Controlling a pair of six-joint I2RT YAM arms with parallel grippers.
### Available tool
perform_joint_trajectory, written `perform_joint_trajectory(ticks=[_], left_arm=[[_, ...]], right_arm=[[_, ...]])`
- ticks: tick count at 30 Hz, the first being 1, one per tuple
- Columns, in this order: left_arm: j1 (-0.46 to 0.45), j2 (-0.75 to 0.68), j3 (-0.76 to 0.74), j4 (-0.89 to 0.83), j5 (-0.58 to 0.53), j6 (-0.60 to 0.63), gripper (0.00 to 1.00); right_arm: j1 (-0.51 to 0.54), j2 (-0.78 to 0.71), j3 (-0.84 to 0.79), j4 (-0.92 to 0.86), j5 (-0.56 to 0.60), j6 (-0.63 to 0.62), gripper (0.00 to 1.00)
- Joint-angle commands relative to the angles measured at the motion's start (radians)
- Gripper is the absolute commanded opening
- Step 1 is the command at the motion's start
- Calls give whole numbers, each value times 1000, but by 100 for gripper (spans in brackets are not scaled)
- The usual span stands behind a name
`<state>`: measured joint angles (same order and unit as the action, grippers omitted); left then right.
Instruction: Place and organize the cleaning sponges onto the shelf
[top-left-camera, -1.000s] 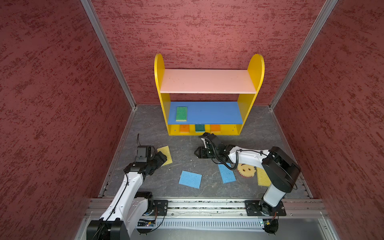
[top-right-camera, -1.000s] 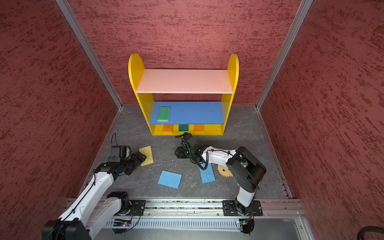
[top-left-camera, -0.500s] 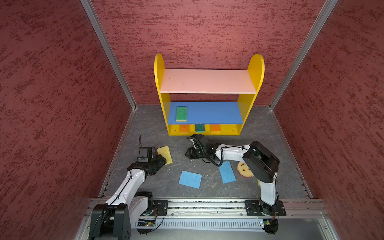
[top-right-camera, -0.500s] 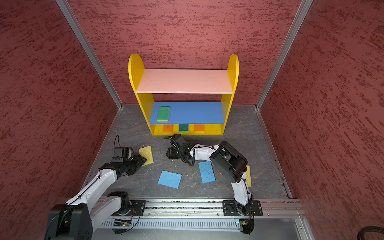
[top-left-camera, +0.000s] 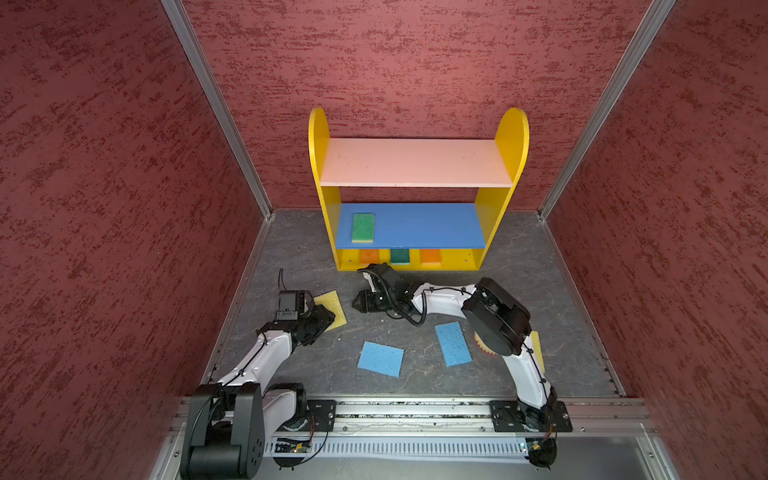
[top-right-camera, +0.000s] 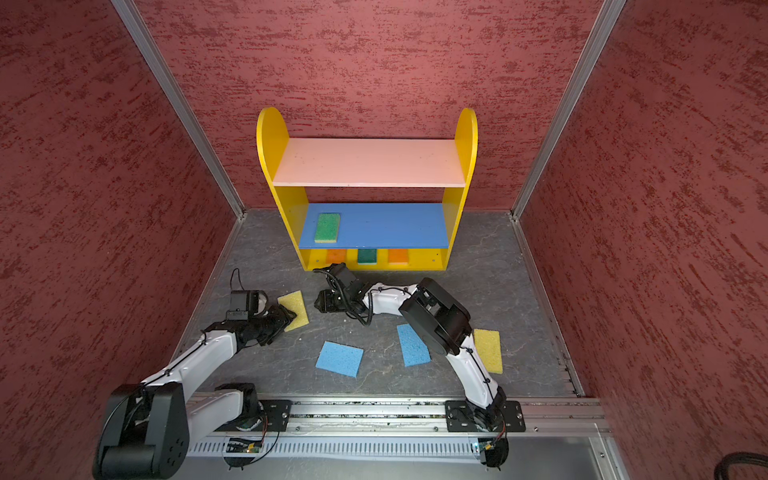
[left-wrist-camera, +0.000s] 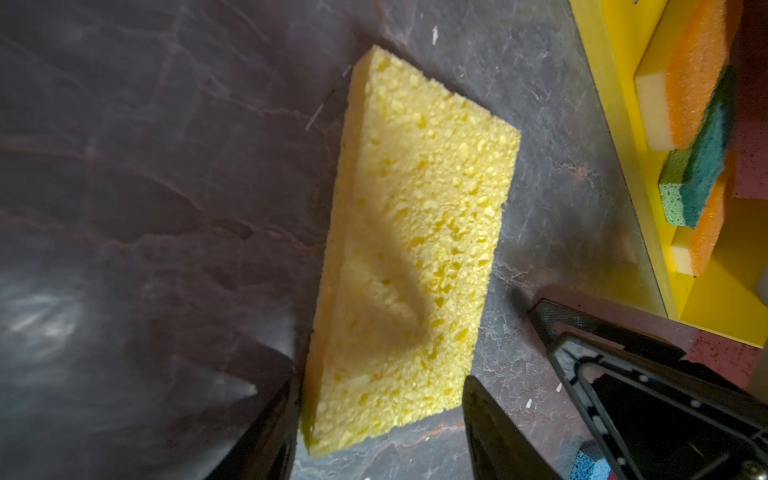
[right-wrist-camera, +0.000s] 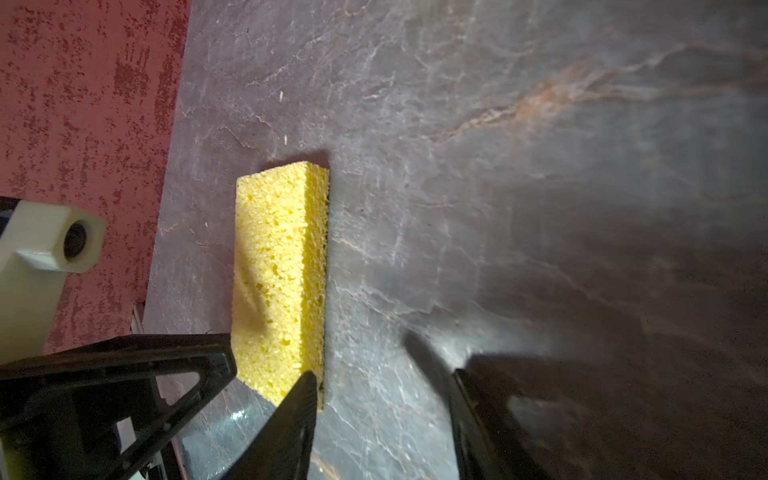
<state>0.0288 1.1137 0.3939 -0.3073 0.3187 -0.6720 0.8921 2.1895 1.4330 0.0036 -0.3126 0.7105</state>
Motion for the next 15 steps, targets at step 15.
perform_joint_trajectory(ticks=[15], left_arm=[[-154, 48, -47, 98, -15, -85, 57]], right_arm=[[67, 123, 83, 32, -62, 113, 50]])
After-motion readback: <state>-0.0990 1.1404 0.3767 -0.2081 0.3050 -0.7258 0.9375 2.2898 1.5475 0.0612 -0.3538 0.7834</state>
